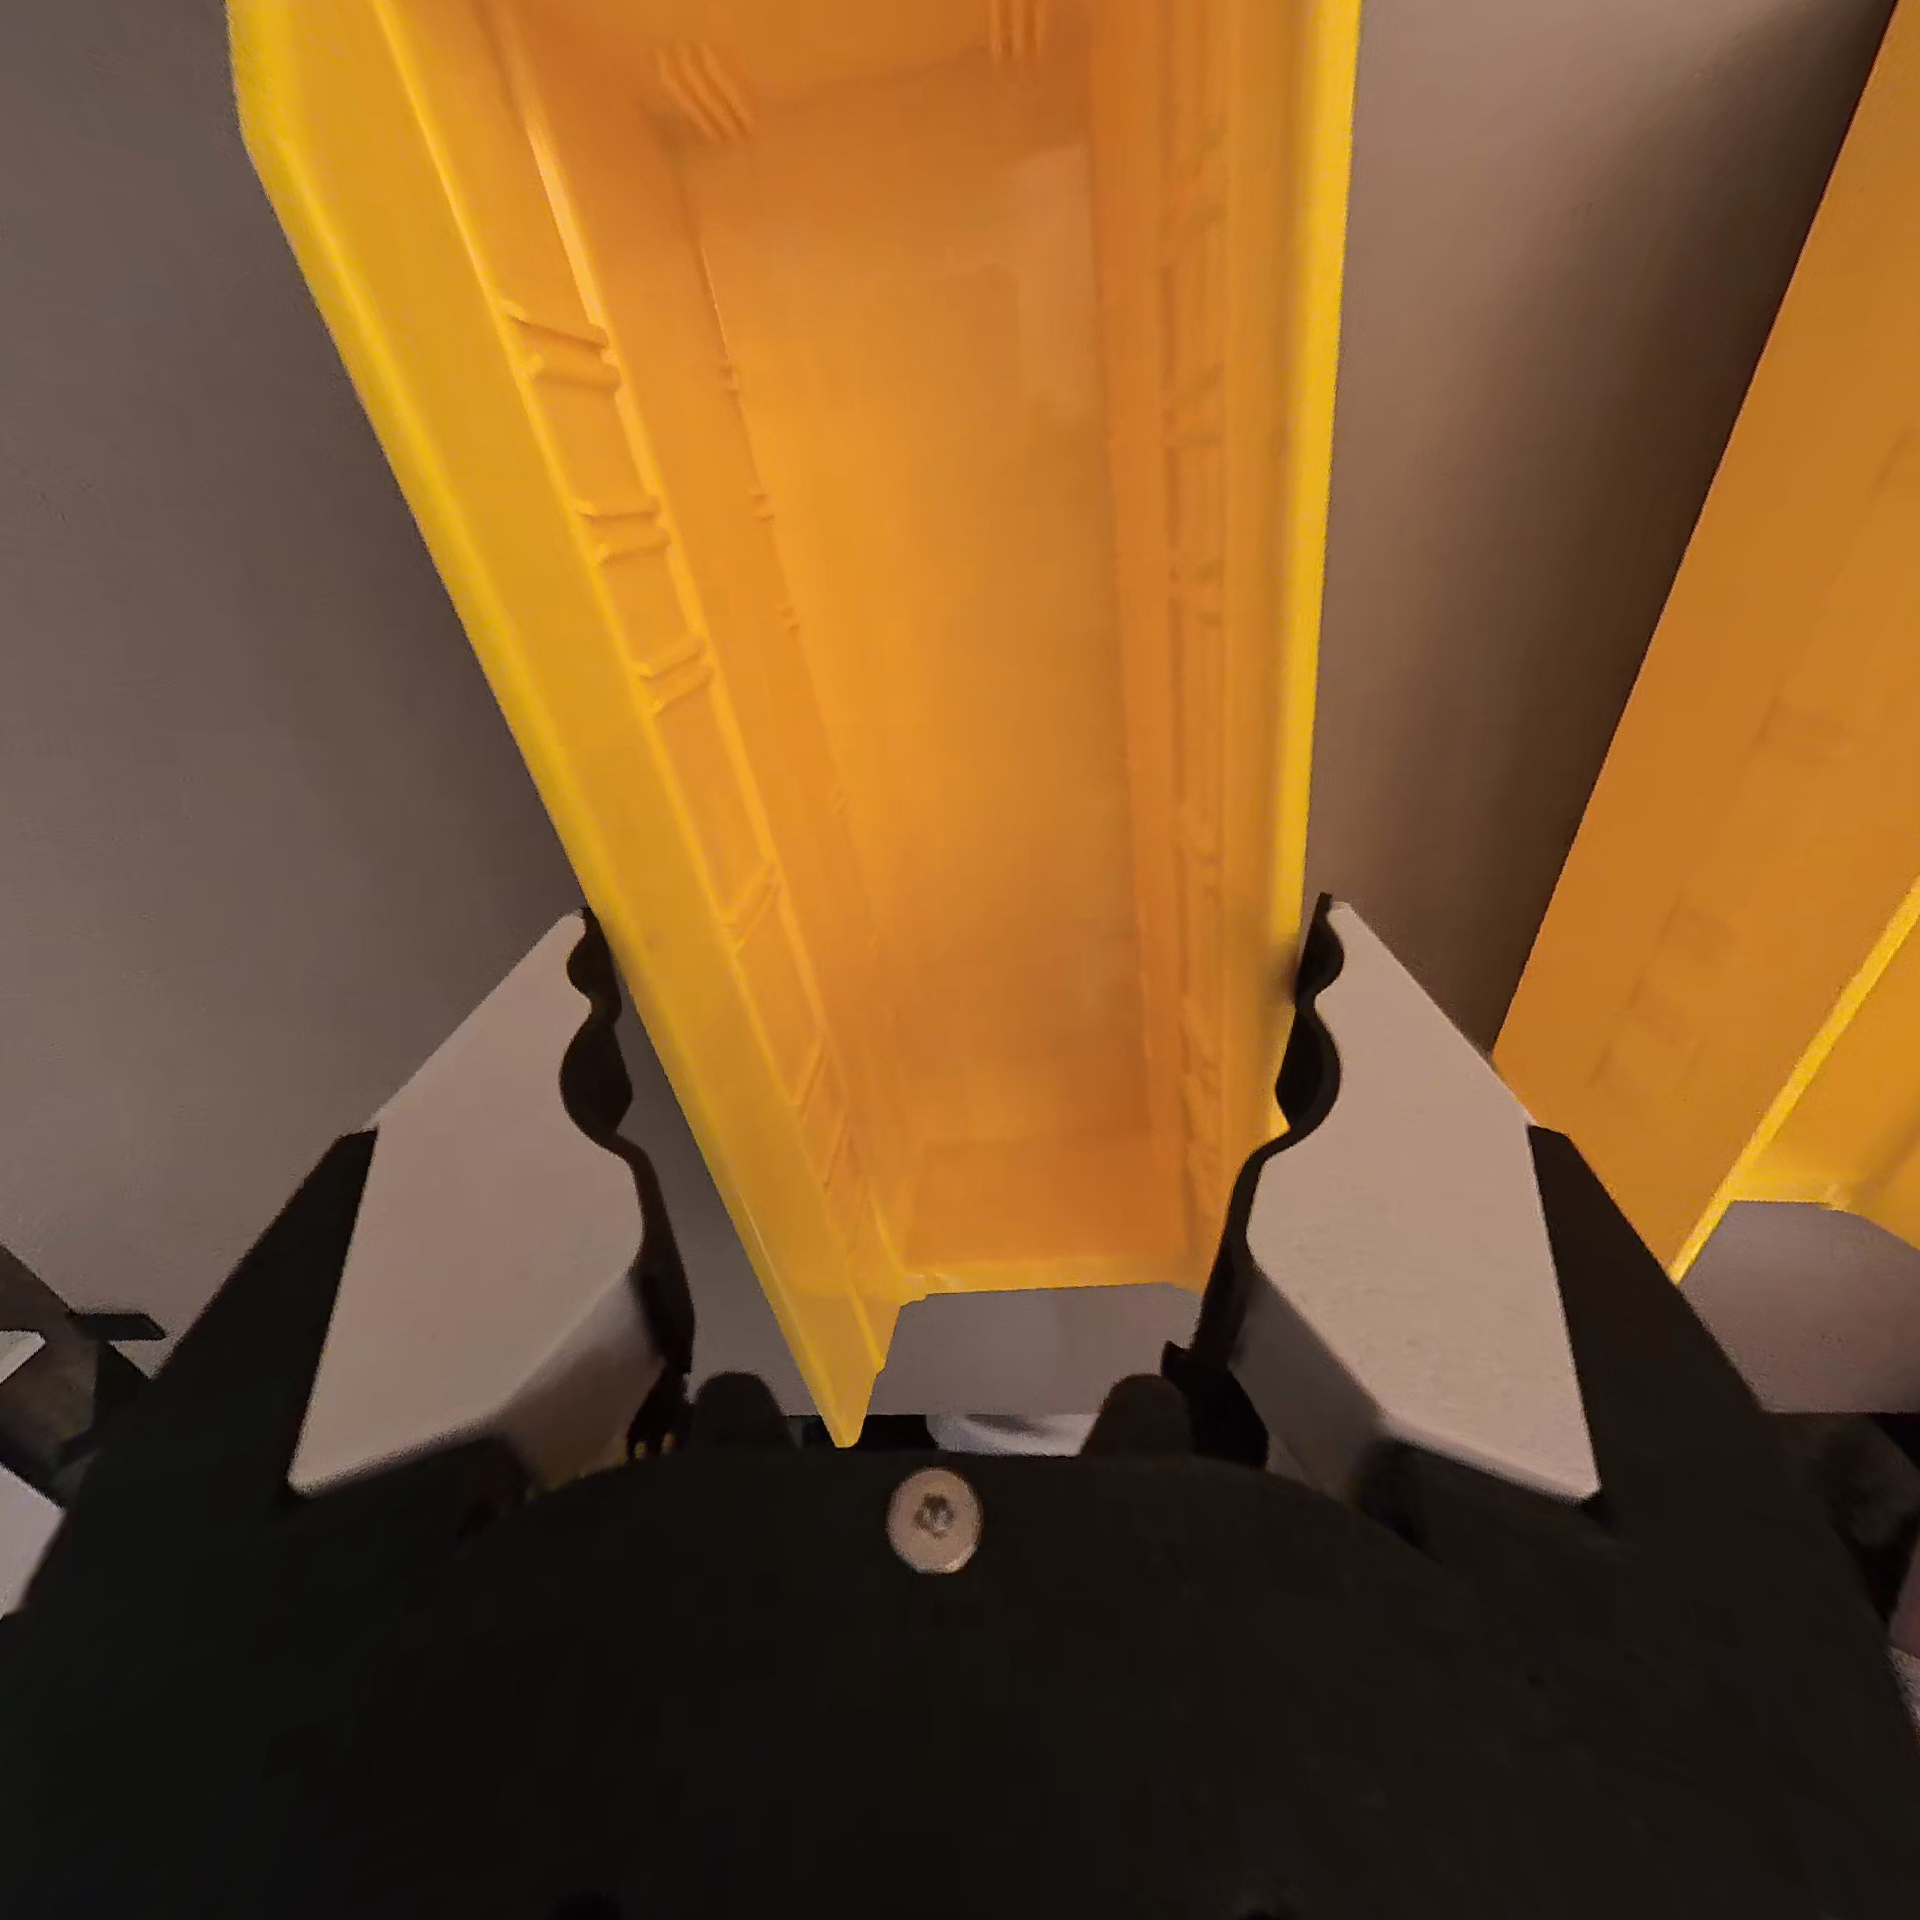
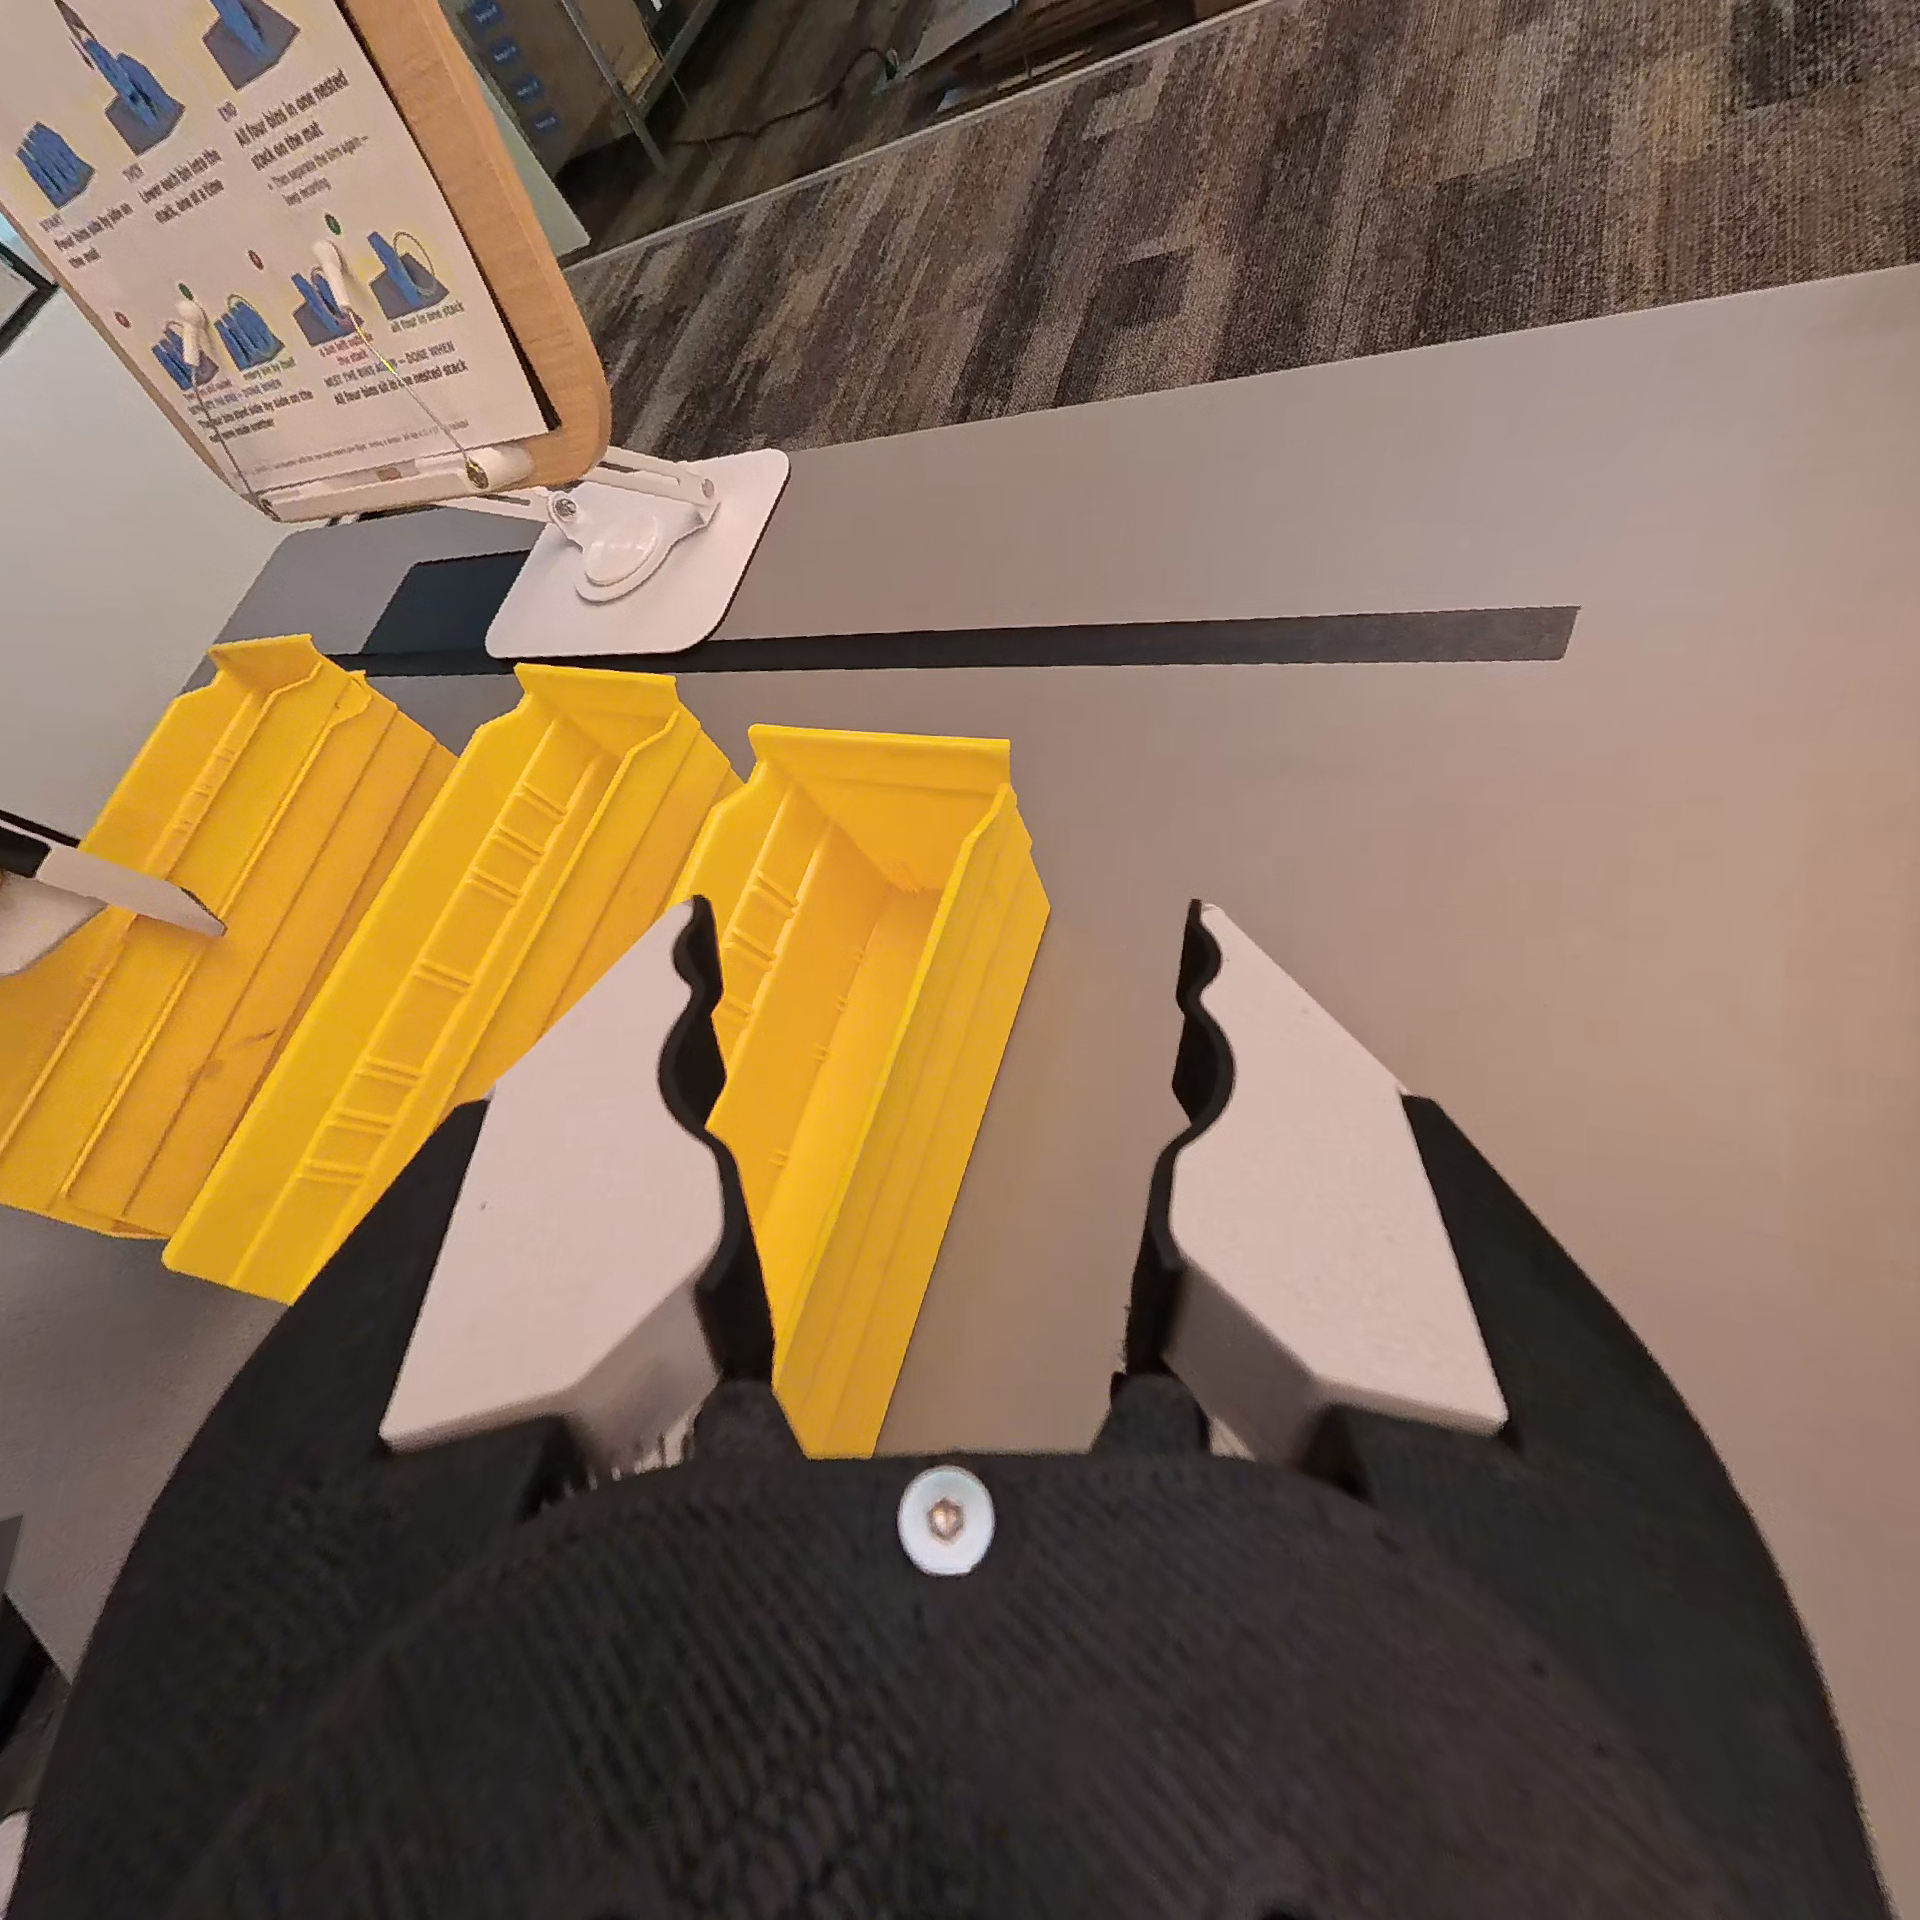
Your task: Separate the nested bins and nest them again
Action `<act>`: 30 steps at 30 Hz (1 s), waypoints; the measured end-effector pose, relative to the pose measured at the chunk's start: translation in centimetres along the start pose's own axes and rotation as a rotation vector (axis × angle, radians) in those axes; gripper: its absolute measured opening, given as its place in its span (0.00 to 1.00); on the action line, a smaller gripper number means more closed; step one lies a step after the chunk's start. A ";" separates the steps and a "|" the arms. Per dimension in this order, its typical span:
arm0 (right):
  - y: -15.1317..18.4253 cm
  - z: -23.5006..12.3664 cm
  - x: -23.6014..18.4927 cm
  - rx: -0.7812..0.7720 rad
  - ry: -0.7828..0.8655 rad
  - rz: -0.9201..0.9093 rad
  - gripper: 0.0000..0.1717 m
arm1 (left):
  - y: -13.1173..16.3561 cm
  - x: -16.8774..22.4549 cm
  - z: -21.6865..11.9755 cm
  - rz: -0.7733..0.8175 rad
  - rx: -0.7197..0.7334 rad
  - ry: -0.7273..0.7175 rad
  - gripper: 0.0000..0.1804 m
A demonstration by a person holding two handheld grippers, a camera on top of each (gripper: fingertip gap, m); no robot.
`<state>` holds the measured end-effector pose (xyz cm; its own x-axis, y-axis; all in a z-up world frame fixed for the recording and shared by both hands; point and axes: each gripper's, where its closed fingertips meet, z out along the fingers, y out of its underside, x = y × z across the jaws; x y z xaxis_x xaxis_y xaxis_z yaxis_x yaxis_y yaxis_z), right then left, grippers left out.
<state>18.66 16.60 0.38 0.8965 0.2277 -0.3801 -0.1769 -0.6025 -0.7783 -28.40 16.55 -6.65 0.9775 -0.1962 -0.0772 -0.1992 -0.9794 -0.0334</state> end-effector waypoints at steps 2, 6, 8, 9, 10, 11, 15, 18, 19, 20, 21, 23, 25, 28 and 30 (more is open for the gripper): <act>0.0 0.0 0.1 -0.001 -0.001 0.004 0.51 | 0.0 0.0 0.0 0.000 -0.003 0.001 0.70; 0.1 0.0 0.3 -0.002 0.001 0.010 0.51 | 0.0 0.0 -0.2 0.003 -0.009 -0.007 0.66; 0.2 0.1 0.3 -0.006 0.000 0.010 0.51 | 0.0 0.0 -0.2 0.006 -0.006 -0.009 0.65; 0.2 0.1 0.3 -0.007 0.001 0.009 0.51 | 0.0 -0.1 -0.2 0.008 -0.005 -0.010 0.64; 0.2 0.1 0.3 -0.007 0.002 0.010 0.51 | 0.0 -0.1 -0.2 0.009 -0.006 -0.010 0.63; 0.2 0.1 0.3 -0.007 0.001 0.010 0.51 | 0.0 -0.1 -0.3 0.011 -0.006 -0.010 0.63; 0.3 0.2 0.3 -0.017 0.002 0.006 0.51 | 0.2 0.0 -0.2 0.011 -0.017 -0.011 0.65; 0.4 0.2 0.4 -0.018 0.002 0.009 0.51 | 0.4 0.0 0.0 0.006 -0.045 -0.019 0.70; 0.4 0.2 0.4 -0.016 0.003 0.010 0.51 | 0.5 0.0 0.2 0.016 -0.045 -0.035 0.71; 0.3 0.2 0.5 -0.015 0.003 0.012 0.51 | 0.6 -0.1 0.4 0.033 -0.048 -0.056 0.72; 0.3 0.1 0.5 -0.013 0.002 0.015 0.51 | 0.7 -0.1 0.5 0.051 -0.055 -0.077 0.73; 0.3 0.1 0.6 -0.012 0.002 0.018 0.51 | 0.8 -0.2 0.5 0.068 -0.067 -0.096 0.71; 0.3 0.1 0.5 -0.014 0.000 0.017 0.51 | 0.8 -0.2 0.5 0.063 -0.069 -0.089 0.72; 0.4 0.2 0.5 -0.019 0.001 0.013 0.51 | 0.8 -0.1 0.3 0.058 -0.072 -0.063 0.71; 0.4 0.3 0.4 -0.021 -0.001 0.011 0.51 | 0.7 0.0 0.2 0.048 -0.065 -0.041 0.71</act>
<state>18.81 16.63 -0.24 0.8943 0.2218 -0.3887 -0.1779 -0.6207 -0.7636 -28.61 15.84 -6.89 0.9632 -0.2417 -0.1179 -0.2392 -0.9703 0.0355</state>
